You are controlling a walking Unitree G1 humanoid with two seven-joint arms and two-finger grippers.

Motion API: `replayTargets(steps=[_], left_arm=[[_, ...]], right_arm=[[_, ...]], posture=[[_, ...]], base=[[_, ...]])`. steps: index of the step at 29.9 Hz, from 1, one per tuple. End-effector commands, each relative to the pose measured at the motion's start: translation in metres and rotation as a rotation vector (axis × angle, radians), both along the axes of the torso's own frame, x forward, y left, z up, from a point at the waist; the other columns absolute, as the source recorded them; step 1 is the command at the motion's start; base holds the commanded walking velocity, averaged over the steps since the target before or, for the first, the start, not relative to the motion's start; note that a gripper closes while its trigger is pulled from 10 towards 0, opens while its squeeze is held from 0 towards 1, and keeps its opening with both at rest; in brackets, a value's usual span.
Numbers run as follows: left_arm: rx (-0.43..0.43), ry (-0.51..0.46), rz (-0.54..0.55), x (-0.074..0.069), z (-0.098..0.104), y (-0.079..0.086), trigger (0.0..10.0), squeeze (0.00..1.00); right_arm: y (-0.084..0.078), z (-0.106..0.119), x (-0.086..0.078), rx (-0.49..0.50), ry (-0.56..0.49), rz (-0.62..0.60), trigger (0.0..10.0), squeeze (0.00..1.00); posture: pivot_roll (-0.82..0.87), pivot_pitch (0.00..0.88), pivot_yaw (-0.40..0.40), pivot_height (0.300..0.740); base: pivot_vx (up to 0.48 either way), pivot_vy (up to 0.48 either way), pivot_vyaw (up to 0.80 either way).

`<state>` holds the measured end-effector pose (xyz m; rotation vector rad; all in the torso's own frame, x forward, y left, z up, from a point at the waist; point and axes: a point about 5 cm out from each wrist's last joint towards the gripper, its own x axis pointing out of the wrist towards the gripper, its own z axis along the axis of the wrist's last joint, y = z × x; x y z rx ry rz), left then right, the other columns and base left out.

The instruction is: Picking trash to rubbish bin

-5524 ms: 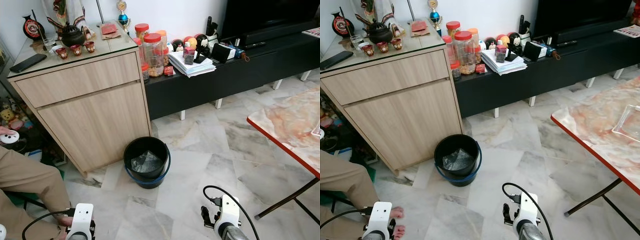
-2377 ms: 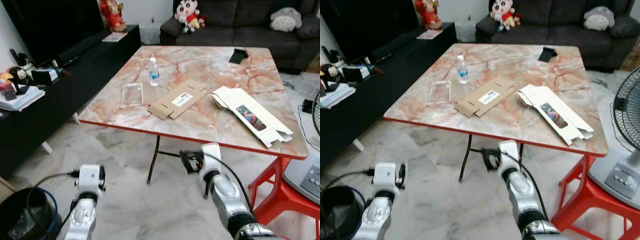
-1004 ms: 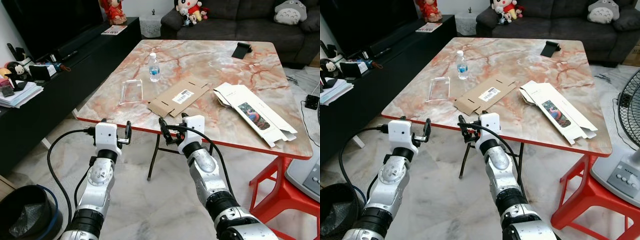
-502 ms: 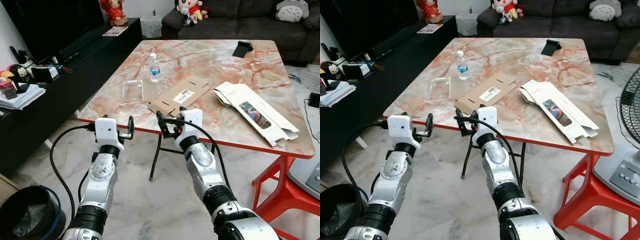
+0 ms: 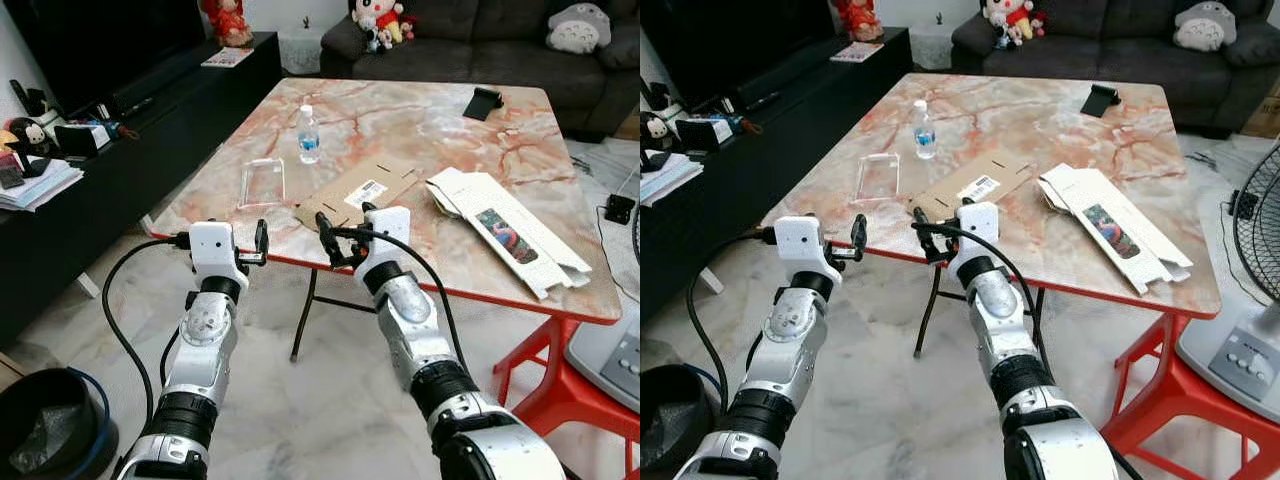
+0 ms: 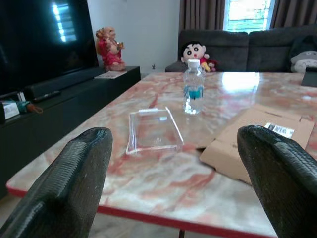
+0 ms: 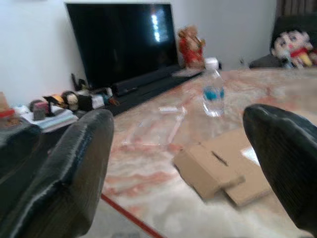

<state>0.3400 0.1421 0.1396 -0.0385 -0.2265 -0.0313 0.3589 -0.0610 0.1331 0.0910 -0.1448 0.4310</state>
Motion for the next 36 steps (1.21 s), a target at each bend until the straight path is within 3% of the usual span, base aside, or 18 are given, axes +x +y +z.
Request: replayTargets(steps=[1, 5, 19, 36], left_arm=[[0.007, -0.004, 0.002, 0.002, 0.002, 0.002, 10.0, 0.00], [0.010, -0.012, 0.003, 0.004, 0.005, 0.002, 10.0, 0.00], [-0.002, -0.011, -0.034, 0.002, 0.001, -0.010, 10.0, 0.00], [-0.002, -0.023, -0.048, 0.002, 0.003, -0.012, 10.0, 0.00]], right_arm=[[0.005, 0.003, -0.002, -0.012, -0.024, 0.025, 10.0, 0.00], [0.007, 0.001, -0.004, -0.009, -0.023, 0.028, 10.0, 0.00], [0.012, 0.005, -0.008, 0.024, -0.060, 0.071, 10.0, 0.00], [0.013, 0.002, -0.010, 0.017, -0.057, 0.067, 10.0, 0.00]], posture=[[0.14, 0.000, 0.039, 0.740], [0.14, 0.000, 0.045, 0.740], [0.11, 0.000, 0.049, 0.740], [0.10, 0.000, 0.059, 0.740]], base=[[0.334, 0.000, 0.00], [0.347, 0.000, 0.58], [0.385, 0.000, 0.00], [0.387, 0.000, 0.05]])
